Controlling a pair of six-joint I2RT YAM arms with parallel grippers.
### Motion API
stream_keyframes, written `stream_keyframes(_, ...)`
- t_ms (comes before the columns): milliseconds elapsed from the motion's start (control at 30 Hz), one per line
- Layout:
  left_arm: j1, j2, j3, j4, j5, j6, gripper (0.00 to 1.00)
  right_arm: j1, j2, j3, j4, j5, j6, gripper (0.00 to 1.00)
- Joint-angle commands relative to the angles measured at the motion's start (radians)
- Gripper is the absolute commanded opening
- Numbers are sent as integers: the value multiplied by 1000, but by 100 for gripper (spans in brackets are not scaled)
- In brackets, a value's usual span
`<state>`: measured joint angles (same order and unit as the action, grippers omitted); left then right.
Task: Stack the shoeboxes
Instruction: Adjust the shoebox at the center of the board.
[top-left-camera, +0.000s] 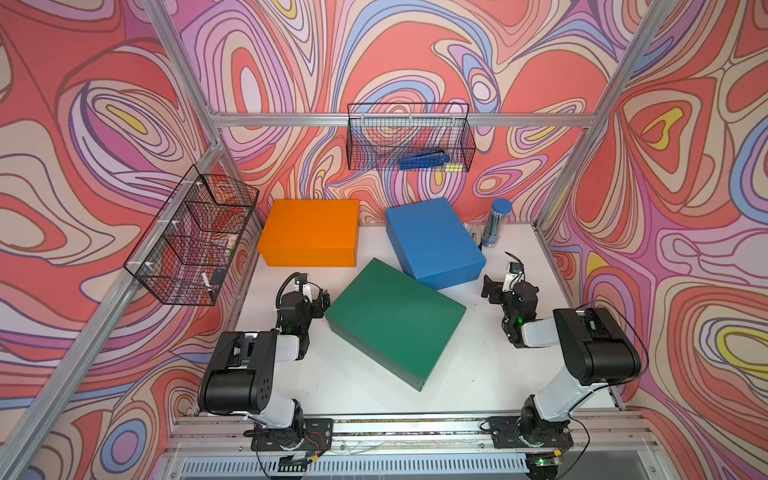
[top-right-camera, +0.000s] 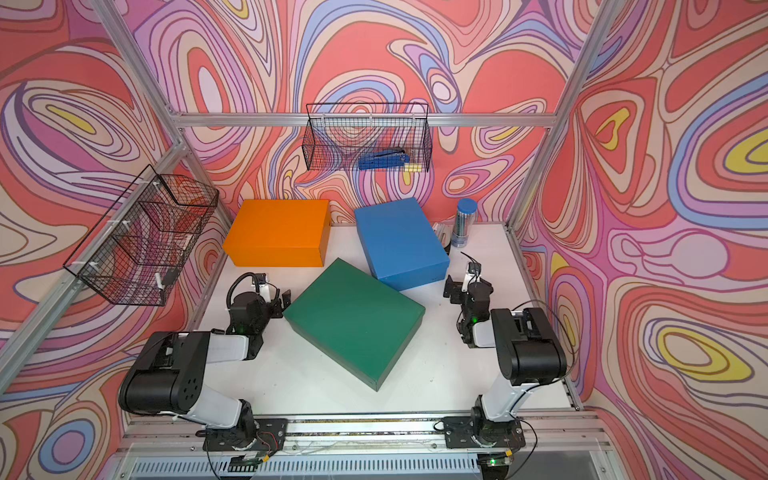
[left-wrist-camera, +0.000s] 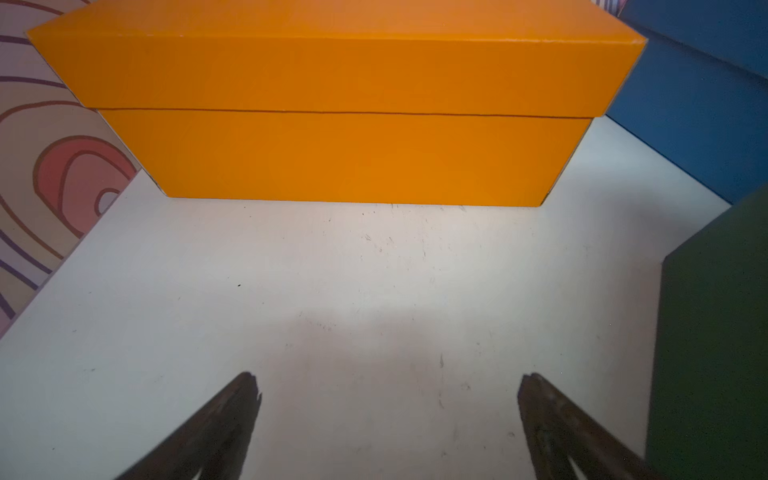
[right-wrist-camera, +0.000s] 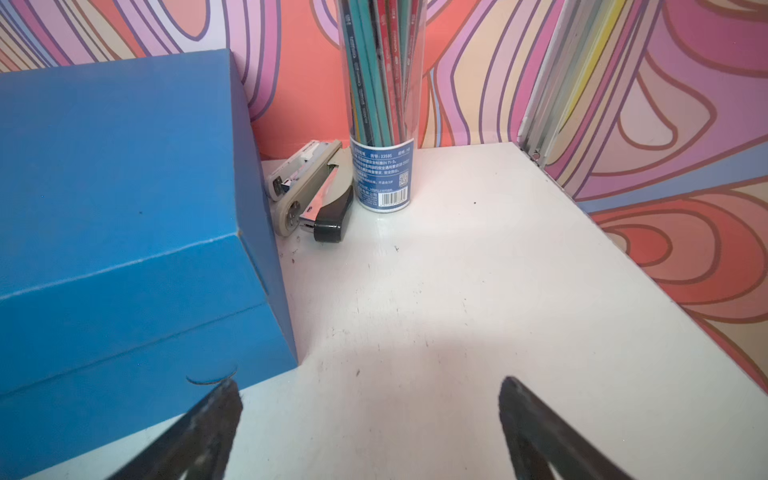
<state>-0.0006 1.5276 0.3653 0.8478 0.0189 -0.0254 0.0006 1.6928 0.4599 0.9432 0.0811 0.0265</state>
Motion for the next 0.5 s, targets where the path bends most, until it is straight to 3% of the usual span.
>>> stream_keyframes(0,2,10,15,31,6,14,99,4,13,10,9,-4,-3,98)
stream_keyframes(467,2,10,16,26,9,18,100,4,15,11,7,-3,-4,98)
